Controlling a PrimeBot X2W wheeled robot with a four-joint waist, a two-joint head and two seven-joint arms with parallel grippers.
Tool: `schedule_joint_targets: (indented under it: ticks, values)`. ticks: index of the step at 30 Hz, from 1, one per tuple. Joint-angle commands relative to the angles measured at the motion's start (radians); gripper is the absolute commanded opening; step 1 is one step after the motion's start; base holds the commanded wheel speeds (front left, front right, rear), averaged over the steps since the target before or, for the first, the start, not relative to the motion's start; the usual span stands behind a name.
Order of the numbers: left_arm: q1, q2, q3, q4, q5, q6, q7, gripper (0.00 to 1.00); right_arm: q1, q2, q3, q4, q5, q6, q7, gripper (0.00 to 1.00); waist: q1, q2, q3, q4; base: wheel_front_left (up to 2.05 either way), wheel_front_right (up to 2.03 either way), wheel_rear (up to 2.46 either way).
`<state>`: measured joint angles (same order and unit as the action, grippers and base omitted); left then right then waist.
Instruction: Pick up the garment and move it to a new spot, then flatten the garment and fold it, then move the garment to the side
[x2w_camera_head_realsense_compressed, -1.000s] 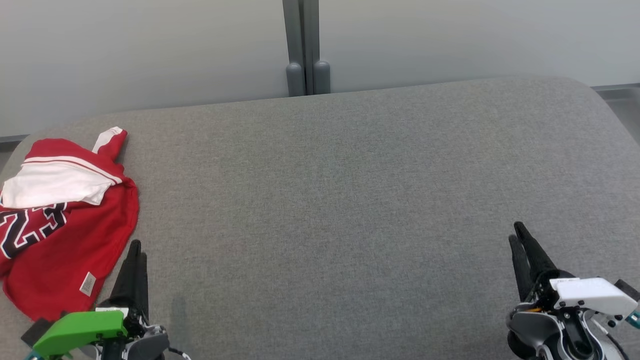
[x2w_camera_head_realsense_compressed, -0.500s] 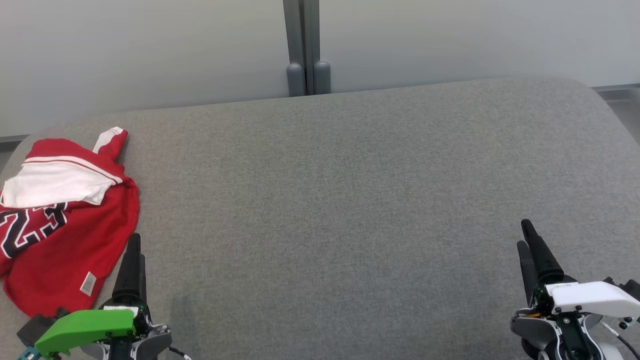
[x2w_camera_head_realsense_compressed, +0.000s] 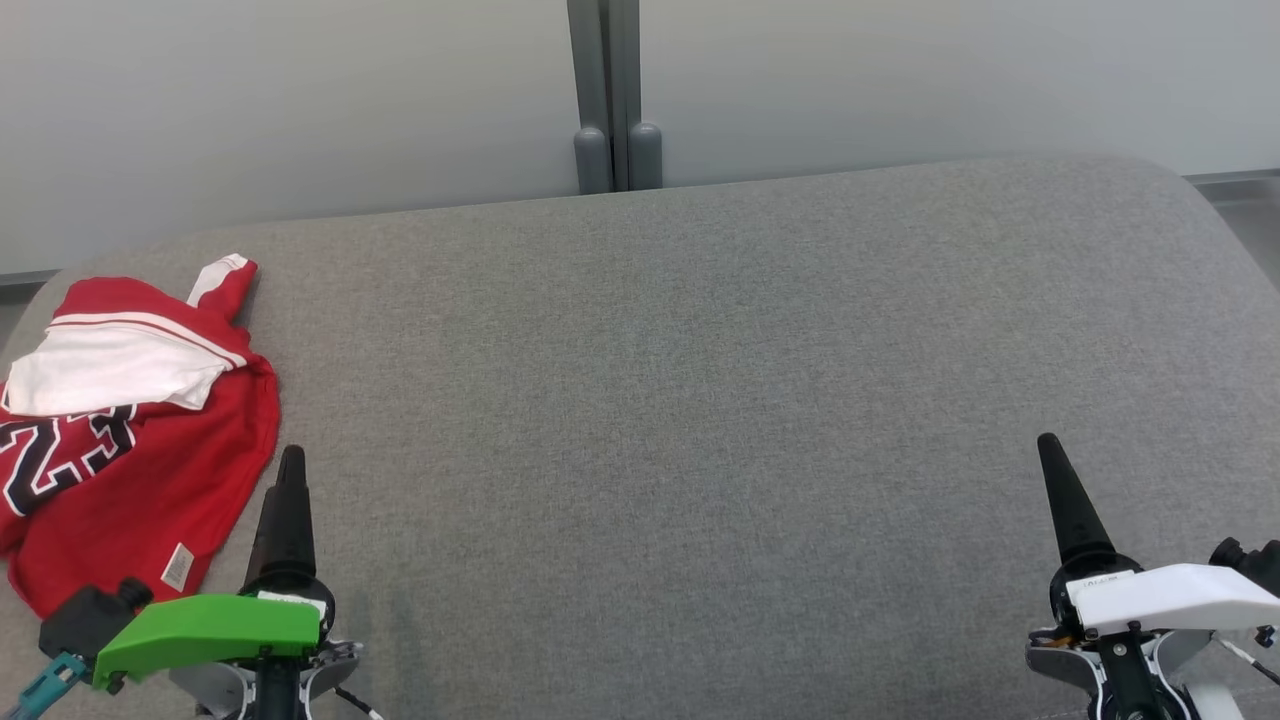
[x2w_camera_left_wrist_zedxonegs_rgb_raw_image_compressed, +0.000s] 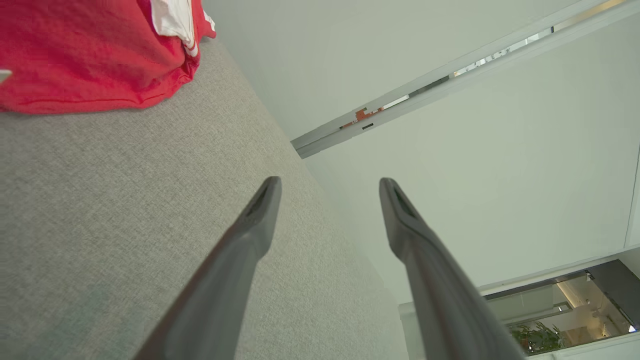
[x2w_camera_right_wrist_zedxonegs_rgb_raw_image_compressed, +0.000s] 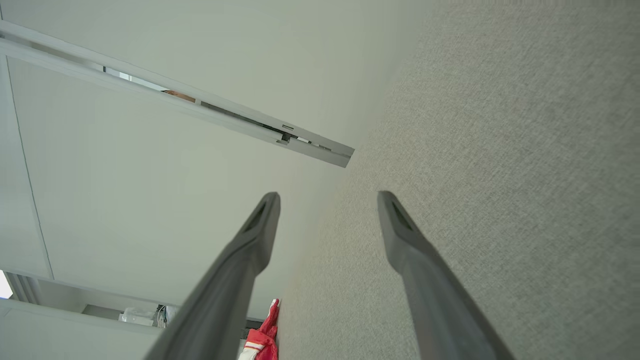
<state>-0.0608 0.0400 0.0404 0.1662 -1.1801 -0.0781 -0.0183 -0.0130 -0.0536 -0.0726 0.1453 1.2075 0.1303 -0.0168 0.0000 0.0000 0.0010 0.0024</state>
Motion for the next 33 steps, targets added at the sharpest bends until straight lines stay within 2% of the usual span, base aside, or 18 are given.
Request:
schedule_joint_targets:
  ticks: [1,18,33]
  values:
    - [-0.006,0.006,-0.003,-0.022,0.045,0.007,-0.010,1.00,-0.002,-0.013,0.007,-0.024,-0.044,0.000,-0.011,1.00,0.0000,0.0000,0.000,0.000,0.00,0.00,0.00]
    - [0.013,0.008,-0.050,-0.046,0.378,0.050,-0.069,1.00,0.028,-0.028,0.037,-0.056,-0.321,0.000,-0.071,1.00,0.0000,0.0000,-0.002,0.005,0.00,0.00,0.00]
    - [0.019,0.010,-0.072,-0.047,0.574,0.067,-0.113,1.00,0.053,-0.033,0.058,-0.074,-0.512,0.000,-0.114,1.00,0.0000,0.0000,-0.007,0.010,0.00,0.00,0.00]
